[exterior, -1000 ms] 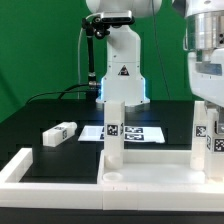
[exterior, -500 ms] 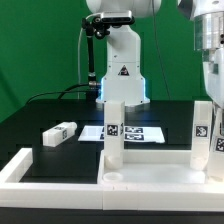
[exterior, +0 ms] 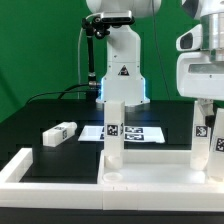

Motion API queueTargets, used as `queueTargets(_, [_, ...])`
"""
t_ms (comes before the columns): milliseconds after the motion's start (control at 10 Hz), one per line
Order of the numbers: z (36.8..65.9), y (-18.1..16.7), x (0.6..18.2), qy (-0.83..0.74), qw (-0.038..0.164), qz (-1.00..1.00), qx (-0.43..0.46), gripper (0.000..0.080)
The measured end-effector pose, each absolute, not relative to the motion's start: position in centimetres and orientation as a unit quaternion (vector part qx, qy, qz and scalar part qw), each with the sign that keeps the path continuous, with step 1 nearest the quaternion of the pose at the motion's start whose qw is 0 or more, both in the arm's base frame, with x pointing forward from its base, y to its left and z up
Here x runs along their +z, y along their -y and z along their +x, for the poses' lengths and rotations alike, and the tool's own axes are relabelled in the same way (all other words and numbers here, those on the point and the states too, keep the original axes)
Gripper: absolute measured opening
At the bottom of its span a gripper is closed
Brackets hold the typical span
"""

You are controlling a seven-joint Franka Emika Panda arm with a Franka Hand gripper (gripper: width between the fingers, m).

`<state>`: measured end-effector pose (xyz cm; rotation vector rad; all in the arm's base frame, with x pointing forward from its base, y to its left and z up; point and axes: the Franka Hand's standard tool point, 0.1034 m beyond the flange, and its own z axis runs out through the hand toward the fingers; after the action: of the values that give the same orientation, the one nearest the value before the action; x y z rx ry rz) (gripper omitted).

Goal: Assemble desk

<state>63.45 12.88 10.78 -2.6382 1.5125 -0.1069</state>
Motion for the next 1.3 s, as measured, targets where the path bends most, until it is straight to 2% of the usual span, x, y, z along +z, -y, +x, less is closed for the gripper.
queueTargets(100, [63.45, -12.81, 10.78, -0.459, 0.046, -0.887, -0.038, 0.0649])
queueTargets(300, [63.48, -12.23, 10.45, -0.217, 0.010, -0.975, -0.047, 0.0649])
queueTargets(600, [63.46, -12.13, 10.34, -0.223, 0.011, -0.974, -0.046, 0.0637])
queueTargets(700, [63.46, -12.10, 10.33, -0.225, 0.011, -0.973, -0.046, 0.0450])
queueTargets(800, [63.46, -12.14, 10.33, -0.255, 0.013, -0.966, -0.046, 0.0450])
queueTargets(900, [63.44, -12.00, 10.31, -0.290, 0.013, -0.956, -0.045, 0.0288])
queueTargets(1300, [63.42, -11.92, 10.25, -0.457, 0.022, -0.888, -0.041, 0.0290])
